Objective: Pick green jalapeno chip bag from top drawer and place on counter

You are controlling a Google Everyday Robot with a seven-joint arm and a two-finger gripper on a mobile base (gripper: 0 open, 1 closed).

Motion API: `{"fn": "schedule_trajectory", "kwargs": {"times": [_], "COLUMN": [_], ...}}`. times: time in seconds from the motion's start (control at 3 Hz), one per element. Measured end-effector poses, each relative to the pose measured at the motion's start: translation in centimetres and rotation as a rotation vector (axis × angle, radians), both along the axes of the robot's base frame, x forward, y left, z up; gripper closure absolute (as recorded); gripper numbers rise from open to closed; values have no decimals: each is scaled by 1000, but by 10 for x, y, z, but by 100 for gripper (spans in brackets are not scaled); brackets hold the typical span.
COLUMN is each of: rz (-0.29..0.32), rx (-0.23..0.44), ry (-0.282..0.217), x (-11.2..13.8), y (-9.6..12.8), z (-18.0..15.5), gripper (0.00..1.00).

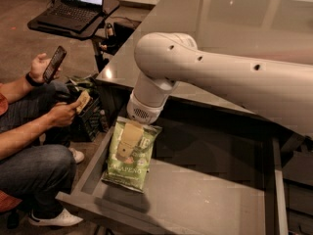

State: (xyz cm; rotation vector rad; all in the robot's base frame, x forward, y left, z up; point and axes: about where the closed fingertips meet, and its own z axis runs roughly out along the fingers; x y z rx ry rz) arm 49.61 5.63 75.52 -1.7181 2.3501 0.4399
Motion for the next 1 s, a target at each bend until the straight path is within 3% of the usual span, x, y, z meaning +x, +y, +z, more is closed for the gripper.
{"fn": "schedule_trajectory", "kwargs": {"times": [1.0], "rz": [8], "rx": [-63], "ry": [38], "x": [37], "y": [17], "z": [-45], "gripper": [0]}}
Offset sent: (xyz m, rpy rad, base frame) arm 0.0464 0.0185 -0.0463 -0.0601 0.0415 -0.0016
